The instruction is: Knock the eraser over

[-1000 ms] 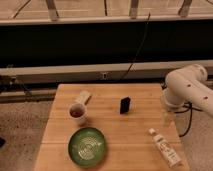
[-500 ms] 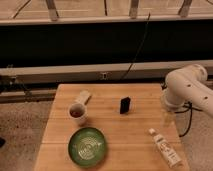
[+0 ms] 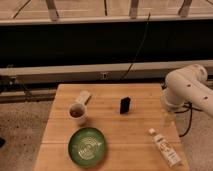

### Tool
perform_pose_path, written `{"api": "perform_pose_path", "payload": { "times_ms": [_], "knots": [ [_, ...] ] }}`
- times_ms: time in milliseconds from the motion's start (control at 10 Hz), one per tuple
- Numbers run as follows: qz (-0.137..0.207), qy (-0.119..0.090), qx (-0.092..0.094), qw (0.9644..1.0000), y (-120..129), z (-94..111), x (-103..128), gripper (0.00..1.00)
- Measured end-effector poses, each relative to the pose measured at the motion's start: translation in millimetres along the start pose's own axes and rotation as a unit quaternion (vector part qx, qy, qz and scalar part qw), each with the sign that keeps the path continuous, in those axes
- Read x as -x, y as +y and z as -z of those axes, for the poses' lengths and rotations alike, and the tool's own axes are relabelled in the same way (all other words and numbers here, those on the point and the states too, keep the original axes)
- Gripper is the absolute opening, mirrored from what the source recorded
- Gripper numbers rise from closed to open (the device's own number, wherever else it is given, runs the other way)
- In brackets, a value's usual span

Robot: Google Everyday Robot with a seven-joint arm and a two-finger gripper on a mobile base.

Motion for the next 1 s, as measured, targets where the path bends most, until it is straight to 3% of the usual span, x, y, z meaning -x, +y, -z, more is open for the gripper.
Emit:
{"api": "perform_pose_path", "payload": {
  "times_ms": [300,600,1000],
  "knots": [
    [0.001,0.000,-0.001,1.0000,-1,0,0,0.80],
    [0.017,-0.003,-0.004,0.9999,-22,-14,14,0.80],
    [0.025,-0.001,-0.003,0.9997,-24,-26,15,0.80]
  ]
}}
